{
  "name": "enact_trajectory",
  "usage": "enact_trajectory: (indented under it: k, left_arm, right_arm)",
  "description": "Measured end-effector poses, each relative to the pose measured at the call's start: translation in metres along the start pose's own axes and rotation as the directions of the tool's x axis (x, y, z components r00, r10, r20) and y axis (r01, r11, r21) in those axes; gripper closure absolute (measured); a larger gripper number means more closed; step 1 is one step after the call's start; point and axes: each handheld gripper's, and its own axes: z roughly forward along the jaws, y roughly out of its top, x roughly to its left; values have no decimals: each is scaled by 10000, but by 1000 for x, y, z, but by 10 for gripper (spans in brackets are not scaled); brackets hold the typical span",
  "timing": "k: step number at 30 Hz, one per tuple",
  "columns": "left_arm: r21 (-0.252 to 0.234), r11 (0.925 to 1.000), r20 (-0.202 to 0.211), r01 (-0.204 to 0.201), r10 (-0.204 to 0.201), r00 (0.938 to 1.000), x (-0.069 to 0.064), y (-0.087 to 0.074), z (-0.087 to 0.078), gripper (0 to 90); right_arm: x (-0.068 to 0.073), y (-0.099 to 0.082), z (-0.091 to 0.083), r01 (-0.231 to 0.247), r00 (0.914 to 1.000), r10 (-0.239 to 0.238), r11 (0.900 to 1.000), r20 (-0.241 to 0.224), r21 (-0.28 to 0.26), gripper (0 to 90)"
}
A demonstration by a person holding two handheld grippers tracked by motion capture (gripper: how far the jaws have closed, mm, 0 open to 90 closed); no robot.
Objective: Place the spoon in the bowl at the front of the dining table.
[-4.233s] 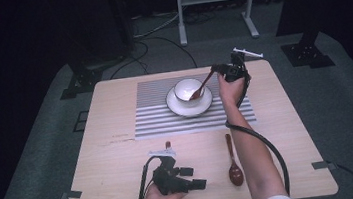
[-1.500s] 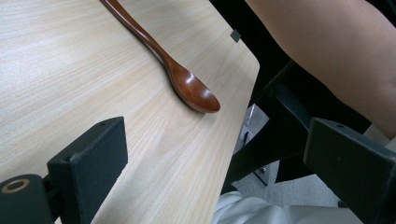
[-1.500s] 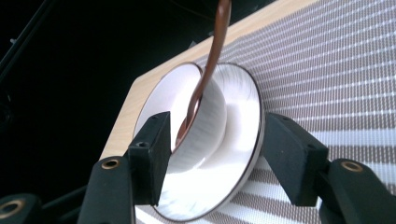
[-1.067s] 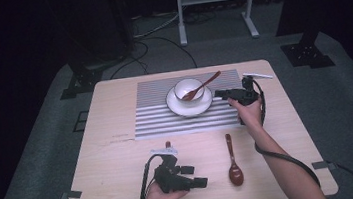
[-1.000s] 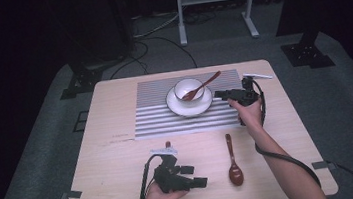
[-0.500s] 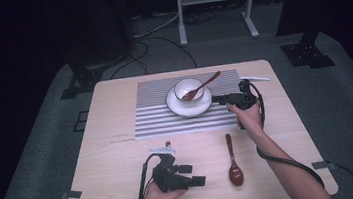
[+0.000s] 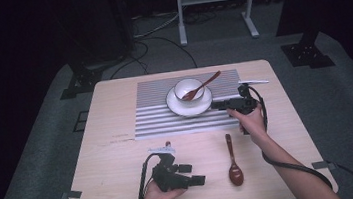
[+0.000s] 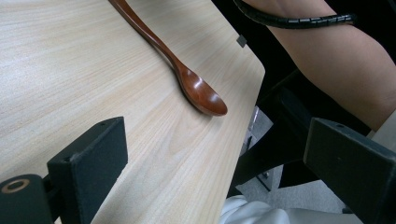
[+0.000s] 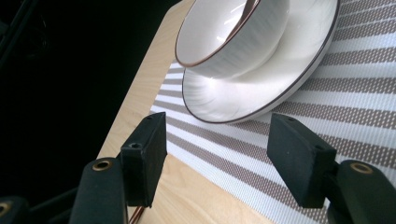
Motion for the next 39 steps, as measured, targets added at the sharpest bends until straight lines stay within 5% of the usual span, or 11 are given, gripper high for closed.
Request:
enact_trajectory:
  k: [21,39]
  left_arm:
    - [-199,9998,-153,45,-48,9999,4,1,-5,52]
    - [-284,9996,-272,28,-36,9996,5,2,-7,52]
  right_arm:
    - [5,-21,-7,465,9988,-445,9913,-189,1231,358]
    - [-5,-42,-34,370,9988,-319,9889,-381,1438,357]
